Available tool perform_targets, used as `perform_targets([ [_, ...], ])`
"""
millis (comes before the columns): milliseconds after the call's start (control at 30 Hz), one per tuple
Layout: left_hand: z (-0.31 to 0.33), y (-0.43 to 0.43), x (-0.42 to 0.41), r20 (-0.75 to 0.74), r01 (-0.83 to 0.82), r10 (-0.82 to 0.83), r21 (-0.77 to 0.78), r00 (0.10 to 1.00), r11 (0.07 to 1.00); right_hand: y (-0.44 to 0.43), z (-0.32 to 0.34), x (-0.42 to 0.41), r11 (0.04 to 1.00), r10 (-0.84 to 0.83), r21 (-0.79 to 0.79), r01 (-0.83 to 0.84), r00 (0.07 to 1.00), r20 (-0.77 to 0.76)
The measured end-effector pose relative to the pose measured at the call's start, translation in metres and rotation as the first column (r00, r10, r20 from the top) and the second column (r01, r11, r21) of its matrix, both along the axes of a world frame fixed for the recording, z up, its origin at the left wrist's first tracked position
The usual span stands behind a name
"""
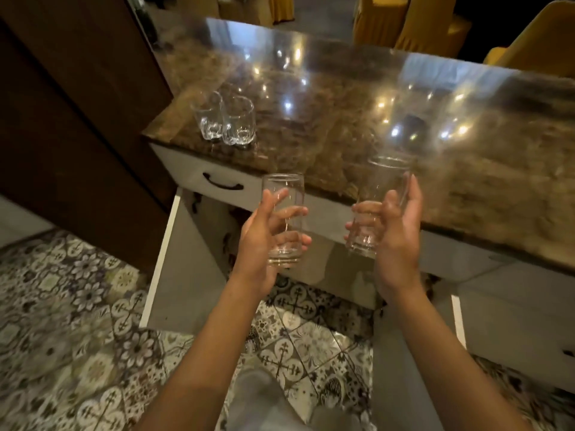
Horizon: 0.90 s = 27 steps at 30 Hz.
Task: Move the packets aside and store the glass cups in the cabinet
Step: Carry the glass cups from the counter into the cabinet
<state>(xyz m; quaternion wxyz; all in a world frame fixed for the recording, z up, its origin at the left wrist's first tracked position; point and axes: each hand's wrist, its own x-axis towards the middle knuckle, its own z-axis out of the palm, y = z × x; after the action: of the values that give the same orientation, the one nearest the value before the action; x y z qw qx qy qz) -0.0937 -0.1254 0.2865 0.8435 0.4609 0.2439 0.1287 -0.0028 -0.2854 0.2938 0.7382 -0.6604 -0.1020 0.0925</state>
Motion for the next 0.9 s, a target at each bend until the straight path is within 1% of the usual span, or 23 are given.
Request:
perform_targets([
  [133,-0.026,0.023,-0.015,-0.023,-0.038,0.036,-0.101,0.999,0.994,0.025,-0.029,-0.018,0.994,0.074,-0.076,-0.081,0.993,-0.094],
  [200,-0.04,0.039,-0.019,-0.054,-0.052,0.046,-0.118,0.997,0.992,0.042,-0.043,-0.023,0.987,0.11,-0.102,-0.124,0.985,-0.135],
  [367,-0.086,0.098,-0.03,-0.124,-0.099,0.081,-0.146,0.989,0.984,0.104,-0.086,-0.028,0.974,0.18,-0.097,-0.203,0.962,-0.203],
  [533,-0.151,0.15,-0.035,-0.164,-0.157,0.128,-0.174,0.978,0.972,0.166,-0.152,-0.03,0.963,0.222,-0.103,-0.249,0.95,-0.218],
  [700,-0.24,0.166,-0.031,-0.221,-0.18,0.141,-0.164,0.965,0.97,0.192,-0.25,-0.039,0.946,0.249,-0.139,-0.294,0.93,-0.271],
  [767,-0.285,0.166,-0.029,-0.222,-0.186,0.147,-0.164,0.964,0.969,0.195,-0.3,-0.04,0.93,0.277,-0.157,-0.333,0.914,-0.295],
  [900,-0.376,0.165,-0.024,-0.19,-0.211,0.175,-0.19,0.966,0.959,0.19,-0.395,-0.037,0.912,0.329,-0.144,-0.384,0.894,-0.303],
])
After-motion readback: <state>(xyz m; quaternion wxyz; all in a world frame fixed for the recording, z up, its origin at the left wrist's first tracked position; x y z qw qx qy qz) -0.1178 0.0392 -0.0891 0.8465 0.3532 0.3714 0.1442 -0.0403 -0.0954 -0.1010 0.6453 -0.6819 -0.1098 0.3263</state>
